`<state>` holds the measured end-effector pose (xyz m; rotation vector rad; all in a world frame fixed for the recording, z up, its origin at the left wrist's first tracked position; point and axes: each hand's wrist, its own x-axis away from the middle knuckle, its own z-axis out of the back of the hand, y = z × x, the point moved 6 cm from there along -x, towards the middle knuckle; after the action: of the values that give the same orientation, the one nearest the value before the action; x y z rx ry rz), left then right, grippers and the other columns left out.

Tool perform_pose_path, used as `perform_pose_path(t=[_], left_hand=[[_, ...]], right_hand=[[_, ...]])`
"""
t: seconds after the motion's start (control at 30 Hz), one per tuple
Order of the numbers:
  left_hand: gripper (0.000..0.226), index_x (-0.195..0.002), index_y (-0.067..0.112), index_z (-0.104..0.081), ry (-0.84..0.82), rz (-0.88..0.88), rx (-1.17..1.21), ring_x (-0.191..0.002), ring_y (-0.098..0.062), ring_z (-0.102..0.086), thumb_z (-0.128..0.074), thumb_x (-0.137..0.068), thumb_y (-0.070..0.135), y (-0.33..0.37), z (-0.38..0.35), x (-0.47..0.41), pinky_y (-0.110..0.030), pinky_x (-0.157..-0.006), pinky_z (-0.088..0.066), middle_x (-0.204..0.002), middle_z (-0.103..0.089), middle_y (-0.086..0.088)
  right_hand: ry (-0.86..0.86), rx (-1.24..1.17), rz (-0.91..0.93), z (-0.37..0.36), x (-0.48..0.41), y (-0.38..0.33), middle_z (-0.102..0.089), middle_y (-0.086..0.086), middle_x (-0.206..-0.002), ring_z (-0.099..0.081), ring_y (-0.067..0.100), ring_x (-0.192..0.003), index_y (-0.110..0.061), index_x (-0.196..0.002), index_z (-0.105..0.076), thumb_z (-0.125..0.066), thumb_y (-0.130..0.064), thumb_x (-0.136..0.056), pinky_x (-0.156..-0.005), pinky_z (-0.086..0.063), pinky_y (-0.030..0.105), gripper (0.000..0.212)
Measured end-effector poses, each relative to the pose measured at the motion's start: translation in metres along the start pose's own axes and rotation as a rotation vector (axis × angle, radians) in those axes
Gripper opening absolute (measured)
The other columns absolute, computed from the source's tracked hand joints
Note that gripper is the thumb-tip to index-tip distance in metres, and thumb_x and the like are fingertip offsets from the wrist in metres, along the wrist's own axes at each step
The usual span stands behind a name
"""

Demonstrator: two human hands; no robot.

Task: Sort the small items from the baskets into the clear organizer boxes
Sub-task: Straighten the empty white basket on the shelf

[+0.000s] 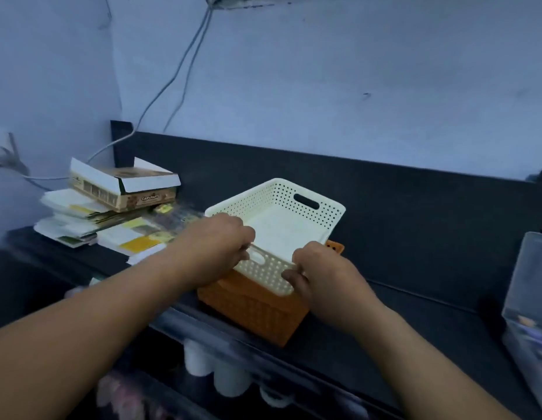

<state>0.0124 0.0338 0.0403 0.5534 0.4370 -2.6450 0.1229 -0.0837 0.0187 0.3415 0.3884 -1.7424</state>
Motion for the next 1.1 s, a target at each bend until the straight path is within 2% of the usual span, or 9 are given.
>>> perform_pose_path(t=[0.2,0.3,0.37,0.43,0.5,0.6,0.67,0.83,1.1], left_hand=[[0.035,-0.113,0.030,-0.056,-0.126,-0.070,0.100,-0.112,-0.014,-0.046,-0.044,-0.092,0.055,-0.019,-0.042,0.008,-0.030,-0.088,-0.042,-0.113,-0.054,0.007],[0.062,-0.122,0.035,-0.055,-0.201,-0.090,0.095,-0.117,-0.014,-0.046,-0.027,-0.084,0.075,-0.032,-0.056,0.012,-0.033,-0.095,-0.036,-0.123,-0.055,0.009],[0.080,-0.125,0.038,-0.050,-0.307,-0.117,0.057,-0.121,-0.013,-0.043,-0.014,-0.072,0.086,-0.039,-0.070,0.016,-0.039,-0.104,-0.028,-0.126,-0.053,0.011],[0.068,-0.123,0.039,-0.050,-0.396,-0.152,0.075,-0.120,-0.011,-0.044,-0.026,-0.076,0.082,-0.043,-0.085,0.022,-0.041,-0.108,-0.022,-0.122,-0.054,0.014],[0.034,-0.116,0.036,-0.052,-0.361,-0.197,0.123,-0.115,-0.012,-0.049,-0.044,-0.088,0.054,-0.043,-0.090,0.024,-0.036,-0.103,-0.027,-0.117,-0.060,0.011],[0.016,-0.099,0.030,-0.053,-0.268,-0.258,0.172,-0.104,-0.017,-0.054,-0.043,-0.090,0.024,-0.034,-0.086,0.022,-0.029,-0.078,-0.033,-0.108,-0.064,0.005],[0.015,-0.094,0.031,-0.051,-0.266,-0.285,0.183,-0.099,-0.019,-0.054,-0.042,-0.089,0.020,-0.021,-0.086,0.020,-0.029,-0.075,-0.030,-0.105,-0.064,0.004],[0.017,-0.093,0.030,-0.050,-0.245,-0.330,0.245,-0.094,-0.020,-0.057,-0.039,-0.090,0.018,0.018,-0.092,0.012,-0.030,-0.076,-0.034,-0.101,-0.064,0.004],[0.011,-0.097,0.029,-0.051,-0.235,-0.308,0.217,-0.099,-0.017,-0.057,-0.042,-0.092,0.025,0.036,-0.082,0.008,-0.031,-0.086,-0.040,-0.105,-0.064,0.005]], right_hand=[[-0.167,0.075,-0.134,-0.037,0.001,-0.012,-0.054,-0.001,-0.104,-0.047,0.020,-0.102,-0.021,-0.094,-0.053,-0.035,-0.054,-0.096,-0.084,-0.043,0.037,0.038],[-0.281,0.100,-0.218,-0.055,0.005,-0.012,-0.050,-0.004,-0.128,-0.036,0.020,-0.124,-0.027,-0.113,-0.056,-0.019,-0.071,-0.087,-0.103,-0.035,0.040,0.063],[-0.323,0.086,-0.229,-0.062,0.009,-0.013,-0.040,-0.004,-0.144,-0.022,0.021,-0.140,-0.028,-0.124,-0.054,-0.024,-0.073,-0.084,-0.114,-0.022,0.041,0.068],[-0.347,0.101,-0.197,-0.069,0.012,-0.016,-0.041,-0.002,-0.145,-0.018,0.020,-0.143,-0.025,-0.126,-0.054,-0.040,-0.066,-0.089,-0.117,-0.013,0.037,0.057],[-0.330,0.112,-0.173,-0.070,0.013,-0.018,-0.054,-0.001,-0.130,-0.026,0.019,-0.139,-0.023,-0.114,-0.058,-0.049,-0.055,-0.091,-0.115,-0.014,0.033,0.041],[-0.297,0.129,-0.145,-0.066,0.015,-0.019,-0.057,-0.004,-0.095,-0.043,0.014,-0.107,-0.024,-0.088,-0.056,-0.053,-0.048,-0.091,-0.107,-0.027,0.032,0.025],[-0.301,0.131,-0.158,-0.060,0.023,-0.011,-0.051,-0.007,-0.086,-0.043,0.012,-0.095,-0.026,-0.079,-0.049,-0.054,-0.047,-0.091,-0.100,-0.033,0.031,0.024],[-0.334,0.128,-0.233,-0.048,0.049,0.020,-0.063,-0.001,-0.095,-0.050,0.018,-0.113,-0.027,-0.079,-0.050,-0.056,-0.046,-0.090,-0.098,-0.037,0.030,0.023],[-0.303,0.098,-0.219,-0.042,0.059,0.030,-0.060,-0.002,-0.101,-0.046,0.016,-0.110,-0.023,-0.089,-0.056,-0.055,-0.043,-0.092,-0.098,-0.039,0.033,0.020]])
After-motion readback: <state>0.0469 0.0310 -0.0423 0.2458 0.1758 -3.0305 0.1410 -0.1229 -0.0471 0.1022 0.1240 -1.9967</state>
